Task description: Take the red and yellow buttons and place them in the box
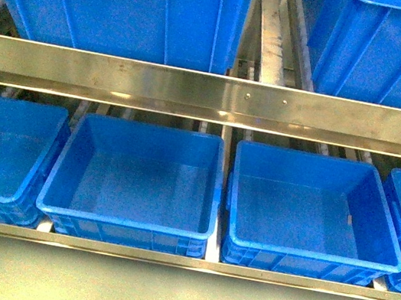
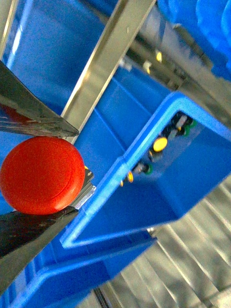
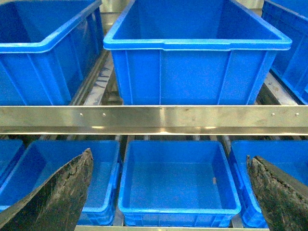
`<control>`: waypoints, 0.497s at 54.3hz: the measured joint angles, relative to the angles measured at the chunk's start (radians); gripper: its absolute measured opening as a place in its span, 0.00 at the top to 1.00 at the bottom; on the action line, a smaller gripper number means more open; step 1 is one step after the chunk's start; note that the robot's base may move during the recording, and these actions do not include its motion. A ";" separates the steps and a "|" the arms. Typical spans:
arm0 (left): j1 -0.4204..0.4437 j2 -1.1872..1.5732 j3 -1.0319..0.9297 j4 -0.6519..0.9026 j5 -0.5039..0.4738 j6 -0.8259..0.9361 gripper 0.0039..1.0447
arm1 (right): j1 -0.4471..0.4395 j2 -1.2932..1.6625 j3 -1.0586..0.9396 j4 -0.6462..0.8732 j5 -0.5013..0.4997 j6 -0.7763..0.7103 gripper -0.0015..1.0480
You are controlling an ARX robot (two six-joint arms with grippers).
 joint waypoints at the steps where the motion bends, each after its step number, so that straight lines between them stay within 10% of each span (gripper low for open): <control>1: -0.009 0.016 0.014 0.009 0.002 -0.019 0.69 | 0.000 0.000 0.000 0.000 0.000 0.000 0.07; 27: -0.547 0.485 0.594 0.119 0.258 -0.179 0.69 | 0.000 0.000 0.000 0.000 0.000 0.000 0.07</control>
